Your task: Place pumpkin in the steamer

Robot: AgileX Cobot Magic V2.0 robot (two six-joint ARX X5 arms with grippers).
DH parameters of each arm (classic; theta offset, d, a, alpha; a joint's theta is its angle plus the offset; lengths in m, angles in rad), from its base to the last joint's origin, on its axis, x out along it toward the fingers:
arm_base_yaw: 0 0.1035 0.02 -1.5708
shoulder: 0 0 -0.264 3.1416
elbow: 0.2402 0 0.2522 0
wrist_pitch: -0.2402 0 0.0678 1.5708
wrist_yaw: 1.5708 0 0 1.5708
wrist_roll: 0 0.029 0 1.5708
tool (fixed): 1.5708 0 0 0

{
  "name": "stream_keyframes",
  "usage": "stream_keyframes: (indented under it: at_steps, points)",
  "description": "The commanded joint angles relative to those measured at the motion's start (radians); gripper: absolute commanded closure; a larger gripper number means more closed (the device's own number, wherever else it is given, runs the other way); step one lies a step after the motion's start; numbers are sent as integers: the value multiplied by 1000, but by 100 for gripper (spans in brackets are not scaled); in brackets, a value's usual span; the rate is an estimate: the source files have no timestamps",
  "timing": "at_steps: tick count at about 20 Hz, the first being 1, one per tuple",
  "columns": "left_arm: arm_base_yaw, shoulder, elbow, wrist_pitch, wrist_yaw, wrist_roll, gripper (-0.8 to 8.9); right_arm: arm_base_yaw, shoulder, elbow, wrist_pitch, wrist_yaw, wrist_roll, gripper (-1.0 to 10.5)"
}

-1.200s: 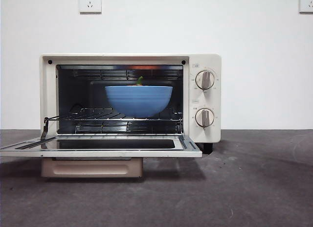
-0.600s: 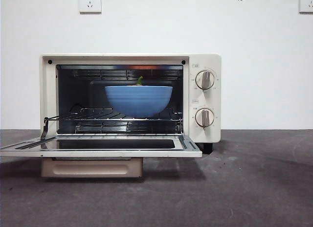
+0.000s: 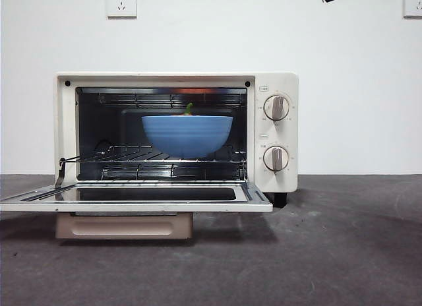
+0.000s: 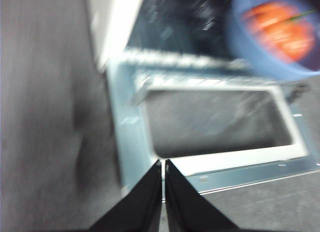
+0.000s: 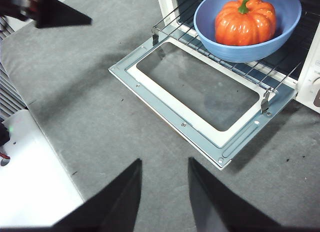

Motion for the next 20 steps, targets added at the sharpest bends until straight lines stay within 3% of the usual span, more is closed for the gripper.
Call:
stream_keyframes:
  at_steps: [1,13,20]
  points:
    - [43,126,-1,50,32,8,800,11,3,7,3,-4,-17,798]
    - [63,550,-1,298,50,25,799,11,3,7,-4,-3,-31,798]
    - [63,633,-1,314,163,48,799,11,3,7,-4,2,-30,798]
